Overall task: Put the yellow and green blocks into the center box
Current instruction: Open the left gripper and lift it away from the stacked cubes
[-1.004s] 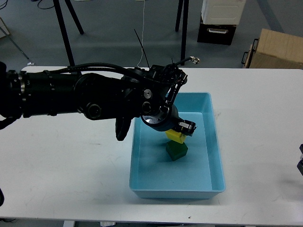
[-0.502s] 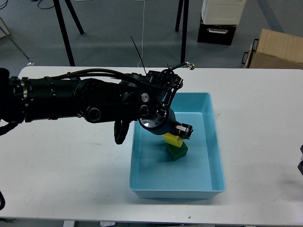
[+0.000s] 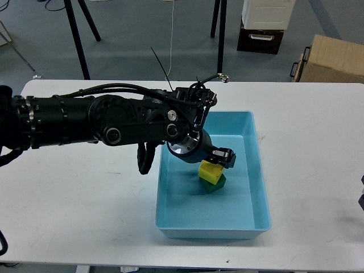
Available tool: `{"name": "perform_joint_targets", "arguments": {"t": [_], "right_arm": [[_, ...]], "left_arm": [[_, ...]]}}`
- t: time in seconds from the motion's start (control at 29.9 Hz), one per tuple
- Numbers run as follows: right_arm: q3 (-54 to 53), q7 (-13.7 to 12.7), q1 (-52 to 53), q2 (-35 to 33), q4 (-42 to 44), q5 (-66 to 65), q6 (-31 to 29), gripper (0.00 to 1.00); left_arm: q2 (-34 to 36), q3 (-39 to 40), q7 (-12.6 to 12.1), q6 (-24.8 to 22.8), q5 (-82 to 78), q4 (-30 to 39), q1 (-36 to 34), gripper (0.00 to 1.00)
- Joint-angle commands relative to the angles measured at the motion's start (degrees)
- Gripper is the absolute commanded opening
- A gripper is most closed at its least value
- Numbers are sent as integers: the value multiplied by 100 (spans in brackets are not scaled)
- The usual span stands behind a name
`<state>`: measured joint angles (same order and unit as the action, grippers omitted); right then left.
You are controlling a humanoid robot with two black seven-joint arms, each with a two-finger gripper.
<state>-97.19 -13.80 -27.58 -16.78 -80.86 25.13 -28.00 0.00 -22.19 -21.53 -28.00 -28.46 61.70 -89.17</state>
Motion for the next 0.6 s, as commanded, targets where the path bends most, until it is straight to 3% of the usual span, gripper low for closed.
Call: {"name": "perform_joint_targets", "arguments": {"t": [0.0, 0.17, 0.37, 0.5, 0.57], "right_arm": [[-1, 0, -2, -1, -9, 0, 0, 100], [8, 0, 7, -1, -53, 0, 0, 100], [-10, 0, 24, -18, -62, 0, 0, 100], [16, 0, 77, -18, -97, 0, 0, 100], [25, 0, 121, -18, -105, 0, 0, 100]], "left_arm": [[0, 48, 17, 0, 138, 0, -179, 83], [87, 469, 228, 0, 665, 9, -268, 90], [1413, 1313, 798, 0, 1517, 17, -101, 97], [2344, 2094, 1291, 0, 2115, -149, 443, 99], [2609, 2725, 1362, 0, 2169, -298, 811, 99]]}}
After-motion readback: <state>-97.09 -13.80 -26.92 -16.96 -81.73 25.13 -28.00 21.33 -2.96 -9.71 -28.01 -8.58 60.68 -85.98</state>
